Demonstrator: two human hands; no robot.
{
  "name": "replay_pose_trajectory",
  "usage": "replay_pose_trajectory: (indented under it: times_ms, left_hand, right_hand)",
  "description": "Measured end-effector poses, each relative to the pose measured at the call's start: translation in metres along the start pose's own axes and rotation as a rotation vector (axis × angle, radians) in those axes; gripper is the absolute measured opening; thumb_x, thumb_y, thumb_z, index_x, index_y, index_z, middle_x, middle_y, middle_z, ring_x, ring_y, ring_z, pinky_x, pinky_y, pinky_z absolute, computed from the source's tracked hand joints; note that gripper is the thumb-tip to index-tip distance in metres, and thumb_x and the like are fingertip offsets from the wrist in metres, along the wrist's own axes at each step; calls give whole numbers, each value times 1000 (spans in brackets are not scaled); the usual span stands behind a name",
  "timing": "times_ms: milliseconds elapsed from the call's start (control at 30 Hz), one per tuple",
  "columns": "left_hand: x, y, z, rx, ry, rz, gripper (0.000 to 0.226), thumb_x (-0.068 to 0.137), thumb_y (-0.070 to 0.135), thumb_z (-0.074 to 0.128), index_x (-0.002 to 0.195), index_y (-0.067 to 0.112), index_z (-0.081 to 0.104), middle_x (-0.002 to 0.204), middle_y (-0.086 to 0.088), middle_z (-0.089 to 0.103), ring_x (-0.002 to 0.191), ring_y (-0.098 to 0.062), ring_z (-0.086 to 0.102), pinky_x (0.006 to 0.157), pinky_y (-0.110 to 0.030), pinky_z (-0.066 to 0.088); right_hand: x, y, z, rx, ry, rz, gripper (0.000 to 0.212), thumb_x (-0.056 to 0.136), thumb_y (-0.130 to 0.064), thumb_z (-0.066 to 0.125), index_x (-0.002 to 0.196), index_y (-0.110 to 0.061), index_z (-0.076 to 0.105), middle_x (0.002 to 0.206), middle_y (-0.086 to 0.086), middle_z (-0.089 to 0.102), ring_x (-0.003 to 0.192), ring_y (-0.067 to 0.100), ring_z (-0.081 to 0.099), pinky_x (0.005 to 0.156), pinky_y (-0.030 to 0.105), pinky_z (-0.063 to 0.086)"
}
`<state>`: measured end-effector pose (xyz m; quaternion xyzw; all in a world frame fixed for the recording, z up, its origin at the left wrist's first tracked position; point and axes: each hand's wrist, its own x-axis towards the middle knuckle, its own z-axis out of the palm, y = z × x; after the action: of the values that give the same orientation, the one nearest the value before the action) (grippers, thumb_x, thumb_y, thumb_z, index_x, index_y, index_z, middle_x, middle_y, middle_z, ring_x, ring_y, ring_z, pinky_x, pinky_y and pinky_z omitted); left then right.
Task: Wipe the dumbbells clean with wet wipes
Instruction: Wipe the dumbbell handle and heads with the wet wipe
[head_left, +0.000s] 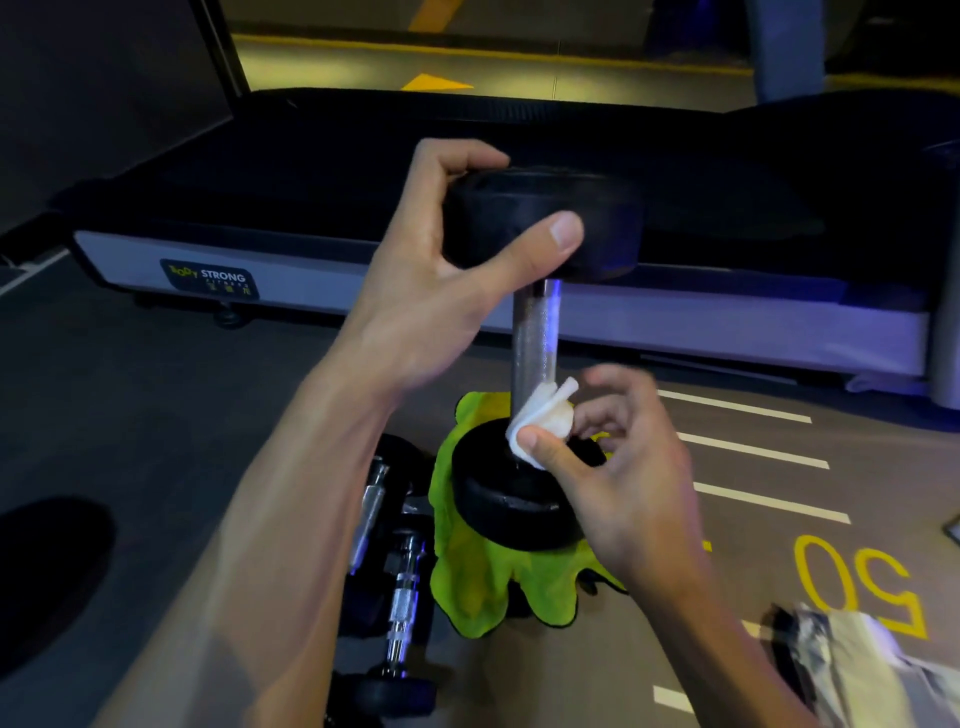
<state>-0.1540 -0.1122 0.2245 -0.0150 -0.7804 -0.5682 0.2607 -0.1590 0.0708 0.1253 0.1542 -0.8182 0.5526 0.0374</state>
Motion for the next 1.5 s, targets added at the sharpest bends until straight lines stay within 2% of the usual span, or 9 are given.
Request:
replay_pose_trajectory:
  times_ms: [200,400,533,700,833,967,1167,1300,1500]
  left_hand:
    - [4,3,4,12,-25,24,63,79,55,79,129,27,52,121,11,60,112,-3,62,95,-25,52]
    - [6,0,5,-15,4,17,61,79,55,80,126,27,53,116,12,60,107,-2,61,94,-26,50]
    - [6,1,9,-25,-20,32,60,82,49,80,129,25,51,119,11,59,107,2,62,91,-19,50]
    - [7,-4,9,-36,30,22,57,82,52,79,127,29,53,122,10,59,112,-2,61,95,-20,49]
    - [9,-6,11,-46,22,26,58,82,52,80,127,28,53,121,9,59,111,-3,62,95,-22,50]
    - [11,-6,12,-66,18,27,60,80,52,80,127,27,53,120,8,60,109,-2,62,94,-22,49]
    - [11,-5,10,-77,10,14,54,87,38,82,129,22,52,121,6,59,106,2,63,90,-20,52]
    - [10,-8,9,-90,31,8,57,82,49,81,127,29,53,123,6,61,112,-4,64,95,-27,53]
    - [10,-8,10,-91,33,10,57,82,50,80,127,29,53,123,7,61,114,-5,62,98,-27,51]
  right_hand:
    - [32,-50,6,104,222,-173,30,85,-35,86,82,-24,59,68,-13,63,62,7,58,63,28,49]
    - [-7,-10,5,9,54,-129,21,82,-36,81,76,-26,64,66,-9,59,66,13,55,64,37,48]
    - [29,-37,5,70,179,-225,18,86,-22,82,80,-21,65,65,-5,56,60,9,51,60,30,45]
    - [14,-26,11,-37,236,-466,22,93,1,68,106,-13,80,100,4,64,84,11,63,75,28,52]
    - [8,-15,6,-296,146,-613,28,98,-10,59,114,-19,80,112,0,58,93,20,62,76,30,52]
    - [-3,-8,3,-373,61,-622,33,92,-4,68,116,-24,79,98,1,58,83,25,55,70,40,51]
    - [42,-44,3,-446,286,-623,24,95,-15,62,110,-22,79,79,6,49,73,29,50,56,44,44]
    - [20,-23,8,-398,219,-655,30,98,-14,56,118,-17,79,78,5,48,68,24,49,54,40,44]
    - [-6,-13,5,-482,13,-581,53,97,-14,63,149,-16,57,125,7,50,112,29,53,90,43,52]
